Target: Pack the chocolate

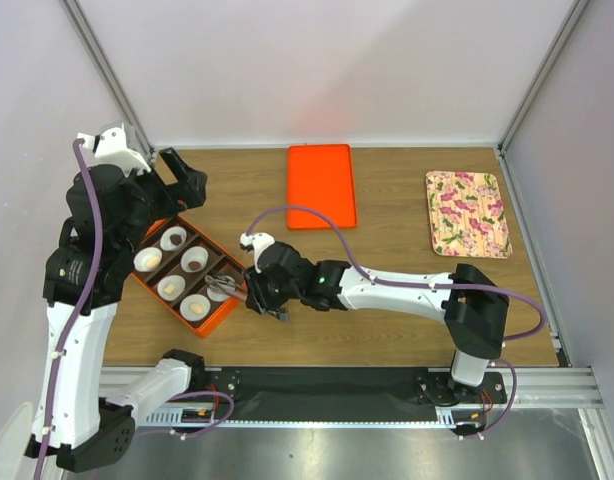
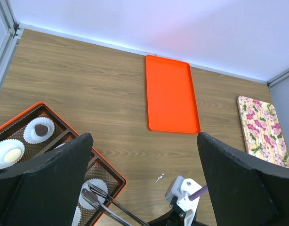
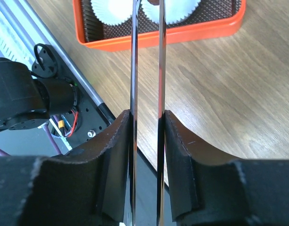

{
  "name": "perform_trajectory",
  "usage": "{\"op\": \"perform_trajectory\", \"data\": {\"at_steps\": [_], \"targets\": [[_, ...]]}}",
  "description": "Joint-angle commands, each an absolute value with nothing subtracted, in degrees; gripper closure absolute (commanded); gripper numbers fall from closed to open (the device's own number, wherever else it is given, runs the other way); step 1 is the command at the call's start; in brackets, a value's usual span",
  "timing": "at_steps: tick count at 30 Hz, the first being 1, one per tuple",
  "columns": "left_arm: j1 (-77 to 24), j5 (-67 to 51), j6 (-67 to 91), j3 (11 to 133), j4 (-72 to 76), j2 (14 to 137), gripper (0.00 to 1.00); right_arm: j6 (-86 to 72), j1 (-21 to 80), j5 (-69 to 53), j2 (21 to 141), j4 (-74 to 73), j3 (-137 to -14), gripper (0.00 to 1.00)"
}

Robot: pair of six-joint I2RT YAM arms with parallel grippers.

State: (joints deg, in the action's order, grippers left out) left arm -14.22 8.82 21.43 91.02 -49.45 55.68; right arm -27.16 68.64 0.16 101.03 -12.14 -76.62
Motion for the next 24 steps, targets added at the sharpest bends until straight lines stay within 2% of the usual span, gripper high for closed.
{"op": "perform_trajectory", "data": {"at_steps": [1,10,15,24], "targets": [[-13.7,8.0,20.9,90.5,-48.3,54.8,0.00,-26.6,69.3,1.4,102.3,-11.2,-79.6,0.63],[-13.7,7.9,21.0,89.9,-48.1,54.5,0.00,-25.5,71.0,6.2,104.2,-12.7,-79.8,0.61],[-13.7,8.1,20.8,89.8,-47.8,54.7,0.00,-25.1,71.3,6.9,104.6,-13.0,-80.4,0.57],[-13.7,7.1,20.5,89.5,-47.7,54.6,0.00,-24.2,71.4,7.9,101.2,-12.8,-80.5,0.55]]}}
